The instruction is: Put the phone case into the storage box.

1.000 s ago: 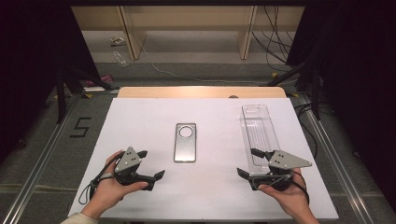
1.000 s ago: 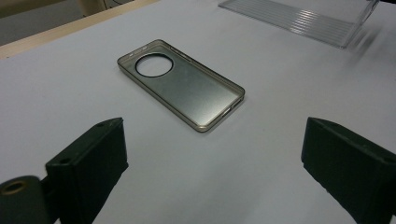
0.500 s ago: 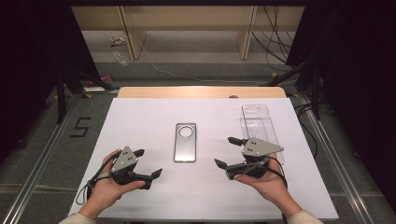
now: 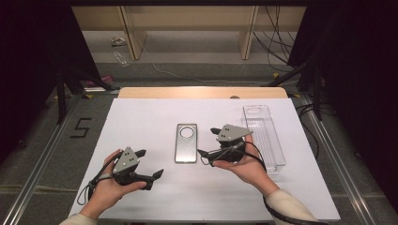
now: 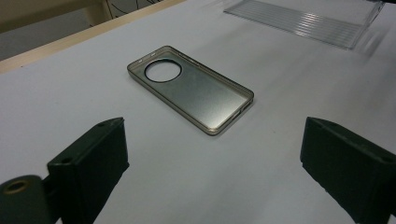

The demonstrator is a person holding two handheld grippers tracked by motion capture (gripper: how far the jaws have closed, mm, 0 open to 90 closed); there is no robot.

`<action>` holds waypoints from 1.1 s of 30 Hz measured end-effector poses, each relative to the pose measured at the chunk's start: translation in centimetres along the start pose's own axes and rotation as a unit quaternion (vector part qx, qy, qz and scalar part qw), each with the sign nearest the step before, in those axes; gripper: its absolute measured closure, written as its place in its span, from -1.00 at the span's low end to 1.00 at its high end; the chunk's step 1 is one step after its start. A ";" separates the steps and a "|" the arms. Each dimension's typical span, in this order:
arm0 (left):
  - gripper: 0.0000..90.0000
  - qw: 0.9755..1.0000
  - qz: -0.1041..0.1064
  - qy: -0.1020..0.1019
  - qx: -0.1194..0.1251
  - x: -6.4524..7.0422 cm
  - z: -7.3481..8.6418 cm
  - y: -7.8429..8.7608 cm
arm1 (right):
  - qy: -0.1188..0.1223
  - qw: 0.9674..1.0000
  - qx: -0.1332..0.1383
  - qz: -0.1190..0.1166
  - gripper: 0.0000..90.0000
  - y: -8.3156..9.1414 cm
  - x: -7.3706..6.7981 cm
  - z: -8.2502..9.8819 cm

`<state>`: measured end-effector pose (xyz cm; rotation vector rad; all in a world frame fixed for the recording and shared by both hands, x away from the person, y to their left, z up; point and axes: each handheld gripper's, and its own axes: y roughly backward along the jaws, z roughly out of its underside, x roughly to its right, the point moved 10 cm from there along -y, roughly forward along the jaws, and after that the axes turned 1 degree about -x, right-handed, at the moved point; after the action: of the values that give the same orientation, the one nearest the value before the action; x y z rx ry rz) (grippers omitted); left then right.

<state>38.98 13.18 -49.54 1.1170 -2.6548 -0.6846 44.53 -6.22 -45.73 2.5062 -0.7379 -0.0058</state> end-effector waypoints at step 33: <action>-0.81 1.000 -0.002 -0.012 -0.001 -0.1 -0.1 -0.2 | 0.139 0.967 -0.212 -0.031 -0.49 -9.4 -2.0 3.4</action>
<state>39.22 13.07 -49.59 1.1197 -2.6729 -0.7056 47.13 -0.15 -53.56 2.0643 -0.4812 0.1464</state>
